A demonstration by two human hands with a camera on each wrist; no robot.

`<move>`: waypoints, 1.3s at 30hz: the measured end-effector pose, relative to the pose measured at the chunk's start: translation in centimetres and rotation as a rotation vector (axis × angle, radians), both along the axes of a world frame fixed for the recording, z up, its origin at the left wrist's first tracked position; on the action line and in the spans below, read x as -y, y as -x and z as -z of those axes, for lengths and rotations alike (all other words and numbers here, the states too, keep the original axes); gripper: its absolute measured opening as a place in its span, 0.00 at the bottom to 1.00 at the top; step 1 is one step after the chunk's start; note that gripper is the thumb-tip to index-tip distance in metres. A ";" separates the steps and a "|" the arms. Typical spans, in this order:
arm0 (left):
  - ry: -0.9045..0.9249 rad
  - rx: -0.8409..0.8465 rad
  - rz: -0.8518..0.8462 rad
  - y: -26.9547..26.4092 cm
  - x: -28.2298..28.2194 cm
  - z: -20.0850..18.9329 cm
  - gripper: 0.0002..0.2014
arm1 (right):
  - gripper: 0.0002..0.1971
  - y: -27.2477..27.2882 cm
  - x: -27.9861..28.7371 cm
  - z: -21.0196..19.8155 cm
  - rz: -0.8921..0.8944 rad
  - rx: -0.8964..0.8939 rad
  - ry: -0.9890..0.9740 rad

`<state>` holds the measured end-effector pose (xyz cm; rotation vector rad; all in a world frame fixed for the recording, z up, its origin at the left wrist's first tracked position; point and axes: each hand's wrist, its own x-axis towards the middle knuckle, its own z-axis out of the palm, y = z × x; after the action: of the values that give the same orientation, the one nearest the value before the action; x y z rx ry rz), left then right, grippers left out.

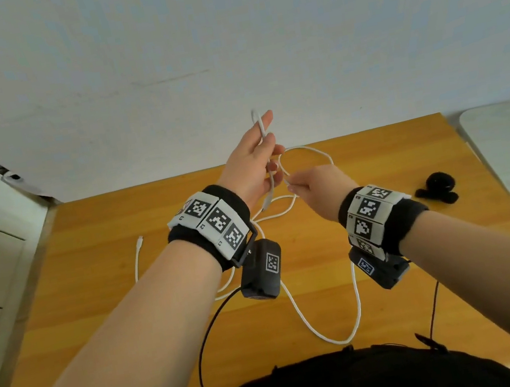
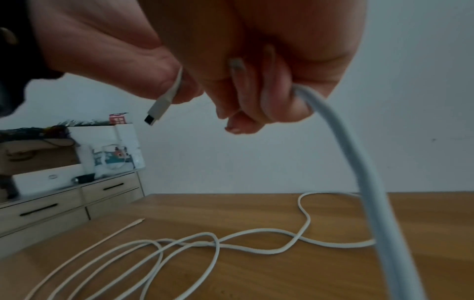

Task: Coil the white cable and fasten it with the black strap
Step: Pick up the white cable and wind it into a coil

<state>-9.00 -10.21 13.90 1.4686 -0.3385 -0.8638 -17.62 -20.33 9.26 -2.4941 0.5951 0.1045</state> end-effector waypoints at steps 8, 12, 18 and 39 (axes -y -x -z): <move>-0.113 0.357 0.117 -0.3 -0.5 -0.1 0.24 | 0.13 -0.3 -1.1 -0.9 -0.039 0.053 0.049; -0.047 0.418 0.105 -0.8 -0.1 -0.3 0.25 | 0.17 0.1 -1.2 -1.0 0.069 0.066 -0.312; -0.077 0.519 0.114 -2.3 -0.1 -0.3 0.24 | 0.12 1.0 -0.9 -0.1 -0.013 -0.167 -0.430; -0.497 0.766 0.402 -2.7 -0.8 3.7 0.25 | 0.07 -0.4 0.4 -0.8 0.085 0.059 -0.221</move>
<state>-6.28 -9.41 10.20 2.2232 -1.0748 -0.6848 -17.21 -20.75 10.04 -2.2480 0.6288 0.0602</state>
